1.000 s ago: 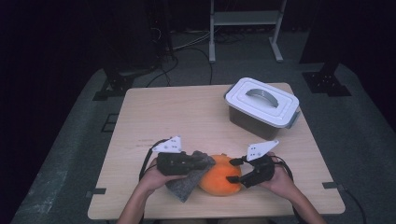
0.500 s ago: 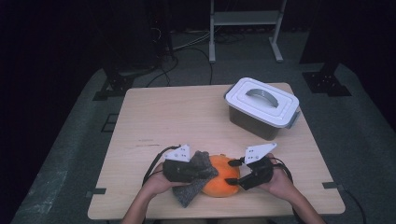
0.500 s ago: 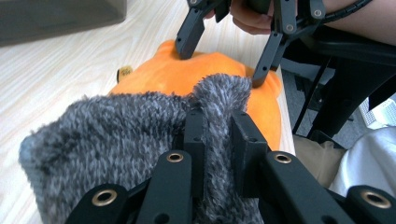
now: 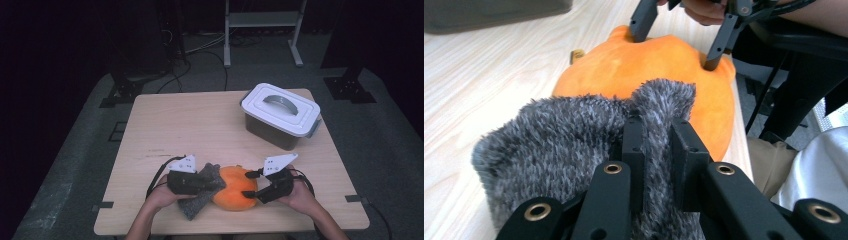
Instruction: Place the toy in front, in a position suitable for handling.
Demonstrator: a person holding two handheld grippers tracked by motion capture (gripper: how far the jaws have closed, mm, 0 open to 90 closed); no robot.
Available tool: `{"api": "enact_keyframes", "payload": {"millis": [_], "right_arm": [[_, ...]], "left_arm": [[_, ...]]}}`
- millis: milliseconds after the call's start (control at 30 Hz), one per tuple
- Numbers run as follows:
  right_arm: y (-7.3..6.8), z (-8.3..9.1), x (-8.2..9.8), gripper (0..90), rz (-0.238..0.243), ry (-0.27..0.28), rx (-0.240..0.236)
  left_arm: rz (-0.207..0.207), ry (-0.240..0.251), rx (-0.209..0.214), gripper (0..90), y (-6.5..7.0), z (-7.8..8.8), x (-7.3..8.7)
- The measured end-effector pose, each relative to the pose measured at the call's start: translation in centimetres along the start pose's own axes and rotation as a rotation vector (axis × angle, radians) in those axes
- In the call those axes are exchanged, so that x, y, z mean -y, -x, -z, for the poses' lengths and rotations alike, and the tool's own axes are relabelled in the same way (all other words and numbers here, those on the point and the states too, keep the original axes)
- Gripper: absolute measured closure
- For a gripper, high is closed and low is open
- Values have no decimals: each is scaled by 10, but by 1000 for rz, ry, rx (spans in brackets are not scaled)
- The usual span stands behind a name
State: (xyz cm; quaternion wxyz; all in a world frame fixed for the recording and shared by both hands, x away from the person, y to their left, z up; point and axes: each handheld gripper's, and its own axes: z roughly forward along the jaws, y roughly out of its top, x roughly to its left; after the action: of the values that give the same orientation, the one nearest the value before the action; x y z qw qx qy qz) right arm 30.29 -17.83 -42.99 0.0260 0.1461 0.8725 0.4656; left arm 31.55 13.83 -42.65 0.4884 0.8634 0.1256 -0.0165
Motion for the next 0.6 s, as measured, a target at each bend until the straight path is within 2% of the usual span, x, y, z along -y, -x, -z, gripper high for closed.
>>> {"api": "enact_keyframes", "payload": {"millis": [133,233,500,600], "right_arm": [[1,0,1,338,-1,0,-1],[1,0,1,340,7,-8,3],[-4,-7,-6,345,43,-30,6],[-6,-11,-9,346,57,-32,6]], "left_arm": [[31,8,-18,791,-5,5,5],[41,35,-2,791,-5,5,3],[-35,68,41,790,11,-5,-17],[-46,76,40,790,13,-7,-19]]}}
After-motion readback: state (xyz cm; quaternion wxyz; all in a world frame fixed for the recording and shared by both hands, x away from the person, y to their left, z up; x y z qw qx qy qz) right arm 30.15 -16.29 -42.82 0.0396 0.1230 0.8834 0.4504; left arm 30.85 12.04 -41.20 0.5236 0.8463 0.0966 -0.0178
